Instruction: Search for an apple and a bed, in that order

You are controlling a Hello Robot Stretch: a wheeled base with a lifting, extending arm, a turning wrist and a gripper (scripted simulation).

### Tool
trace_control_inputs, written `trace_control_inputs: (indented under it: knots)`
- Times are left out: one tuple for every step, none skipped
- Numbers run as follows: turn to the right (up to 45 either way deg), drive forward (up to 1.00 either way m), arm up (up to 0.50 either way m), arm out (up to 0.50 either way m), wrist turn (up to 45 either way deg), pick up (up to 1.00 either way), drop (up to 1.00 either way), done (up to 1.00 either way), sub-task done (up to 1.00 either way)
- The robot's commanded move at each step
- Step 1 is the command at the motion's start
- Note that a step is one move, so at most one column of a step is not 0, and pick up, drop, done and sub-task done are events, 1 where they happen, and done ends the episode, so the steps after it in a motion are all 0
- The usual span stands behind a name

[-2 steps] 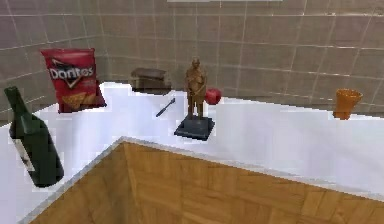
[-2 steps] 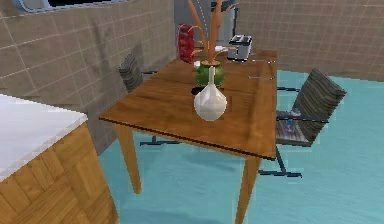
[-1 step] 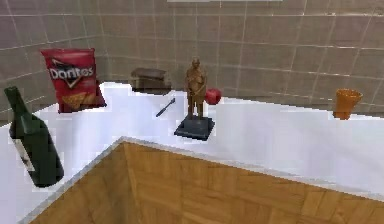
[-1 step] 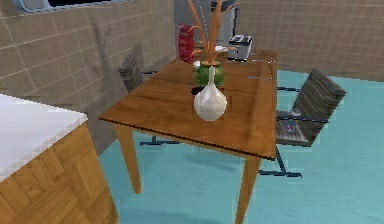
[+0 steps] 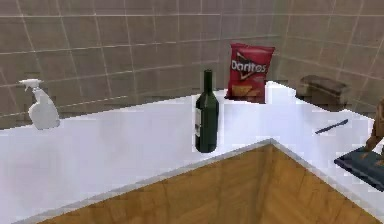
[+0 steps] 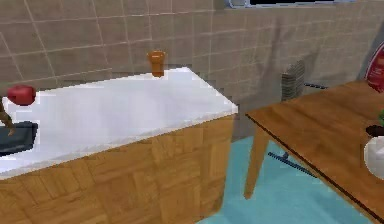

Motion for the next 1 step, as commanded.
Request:
trace_control_inputs:
  knots:
    - [-45.0, 0.00, 0.00, 0.00, 0.0, 0.00, 0.00, 0.00, 0.00]
